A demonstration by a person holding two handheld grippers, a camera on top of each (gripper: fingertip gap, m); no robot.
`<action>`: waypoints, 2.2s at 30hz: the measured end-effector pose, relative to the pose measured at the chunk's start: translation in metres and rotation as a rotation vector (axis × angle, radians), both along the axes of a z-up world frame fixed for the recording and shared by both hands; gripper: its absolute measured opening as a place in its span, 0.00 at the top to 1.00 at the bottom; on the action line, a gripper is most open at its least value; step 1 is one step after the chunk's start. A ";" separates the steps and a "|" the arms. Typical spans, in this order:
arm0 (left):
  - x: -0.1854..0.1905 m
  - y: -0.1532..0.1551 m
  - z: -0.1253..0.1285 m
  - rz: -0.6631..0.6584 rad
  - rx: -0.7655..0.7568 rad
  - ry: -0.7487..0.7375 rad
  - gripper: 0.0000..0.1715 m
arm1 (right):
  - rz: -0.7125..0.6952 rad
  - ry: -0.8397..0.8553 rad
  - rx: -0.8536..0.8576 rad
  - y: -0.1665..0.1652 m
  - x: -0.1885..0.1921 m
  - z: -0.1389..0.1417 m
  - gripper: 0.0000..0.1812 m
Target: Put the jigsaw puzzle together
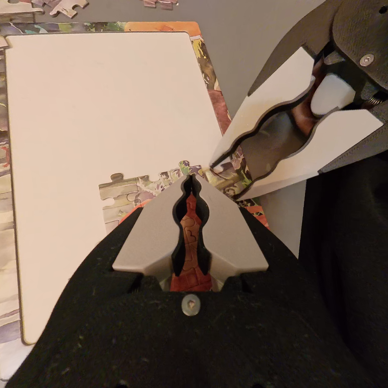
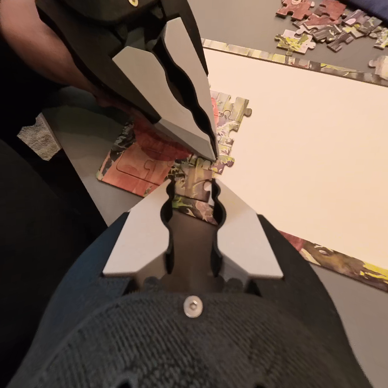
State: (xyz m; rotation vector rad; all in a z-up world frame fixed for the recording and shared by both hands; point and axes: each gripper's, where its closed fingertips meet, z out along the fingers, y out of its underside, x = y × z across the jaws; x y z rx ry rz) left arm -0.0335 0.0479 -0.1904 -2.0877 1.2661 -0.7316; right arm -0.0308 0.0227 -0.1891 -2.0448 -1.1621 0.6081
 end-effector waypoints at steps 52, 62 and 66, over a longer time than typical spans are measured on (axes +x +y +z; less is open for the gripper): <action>-0.033 0.046 0.055 0.189 0.117 -0.340 1.00 | -0.090 -0.032 0.090 0.053 0.052 0.013 0.83; -0.033 0.046 0.054 0.184 0.113 -0.341 1.00 | -0.092 -0.048 0.021 0.058 0.055 0.000 0.75; -0.033 0.046 0.055 0.187 0.107 -0.351 1.00 | -0.081 -0.062 0.035 0.060 0.056 -0.001 0.84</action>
